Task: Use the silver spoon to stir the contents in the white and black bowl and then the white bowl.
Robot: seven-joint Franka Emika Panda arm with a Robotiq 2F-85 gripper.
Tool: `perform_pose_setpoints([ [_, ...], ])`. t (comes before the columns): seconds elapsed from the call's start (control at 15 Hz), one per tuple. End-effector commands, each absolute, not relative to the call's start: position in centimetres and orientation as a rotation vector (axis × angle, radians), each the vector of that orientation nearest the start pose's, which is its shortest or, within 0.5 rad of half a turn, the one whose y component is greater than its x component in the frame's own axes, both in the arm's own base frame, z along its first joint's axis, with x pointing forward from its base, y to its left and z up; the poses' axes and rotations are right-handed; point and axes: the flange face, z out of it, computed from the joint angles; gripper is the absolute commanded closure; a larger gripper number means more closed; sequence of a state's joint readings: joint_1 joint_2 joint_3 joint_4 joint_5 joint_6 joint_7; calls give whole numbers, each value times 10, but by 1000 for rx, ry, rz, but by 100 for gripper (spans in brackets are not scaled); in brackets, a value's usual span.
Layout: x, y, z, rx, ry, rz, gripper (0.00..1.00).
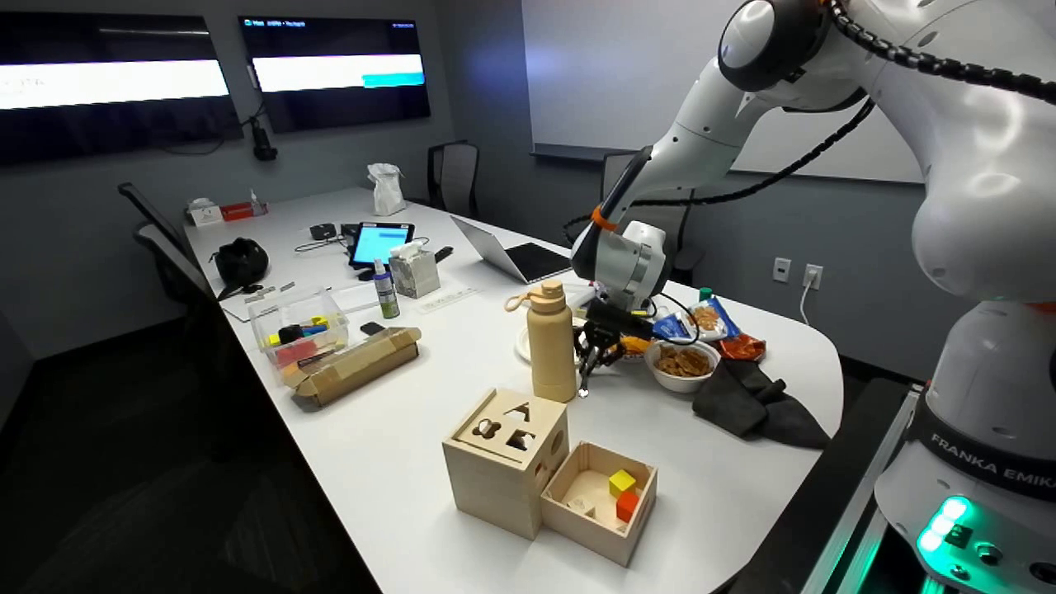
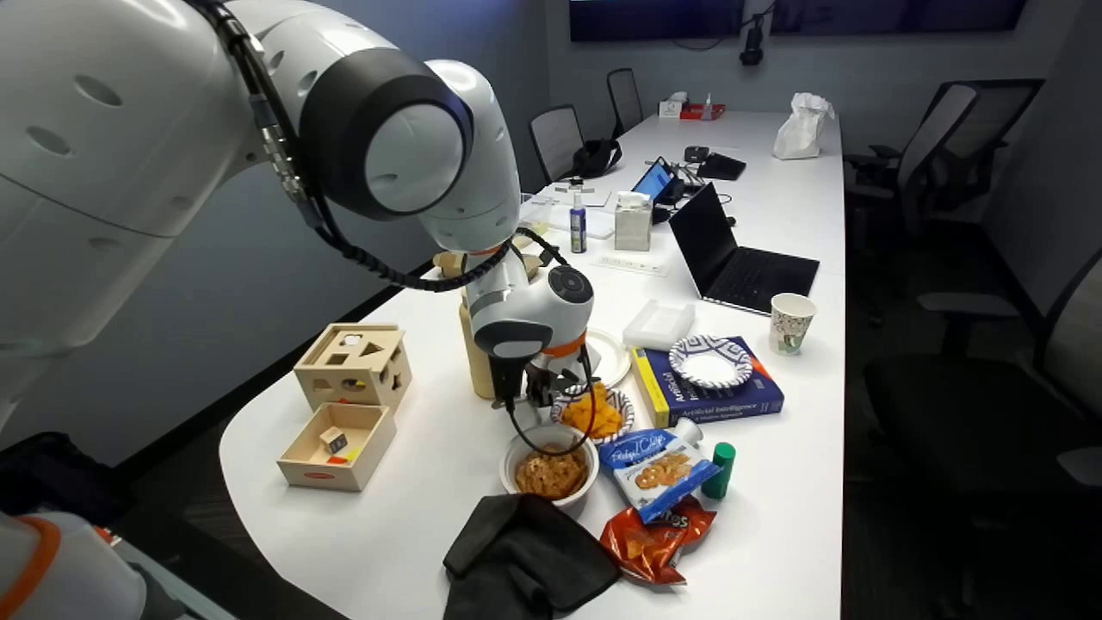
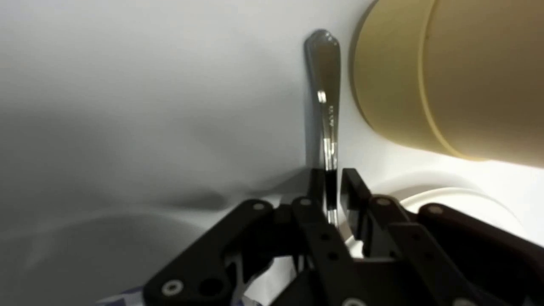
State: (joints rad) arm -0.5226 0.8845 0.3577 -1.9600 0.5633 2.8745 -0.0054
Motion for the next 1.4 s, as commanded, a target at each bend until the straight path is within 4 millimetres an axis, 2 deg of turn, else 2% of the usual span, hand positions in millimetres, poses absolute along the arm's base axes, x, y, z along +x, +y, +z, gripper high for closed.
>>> perform_pose_setpoints([
  [0.0,575,-116,37,-2460,1091,-66,100],
  [0.47,578,-113,42,-2462,1087,-74,99],
  [1.33,572,-113,86,-2472,1045,-158,99],
])
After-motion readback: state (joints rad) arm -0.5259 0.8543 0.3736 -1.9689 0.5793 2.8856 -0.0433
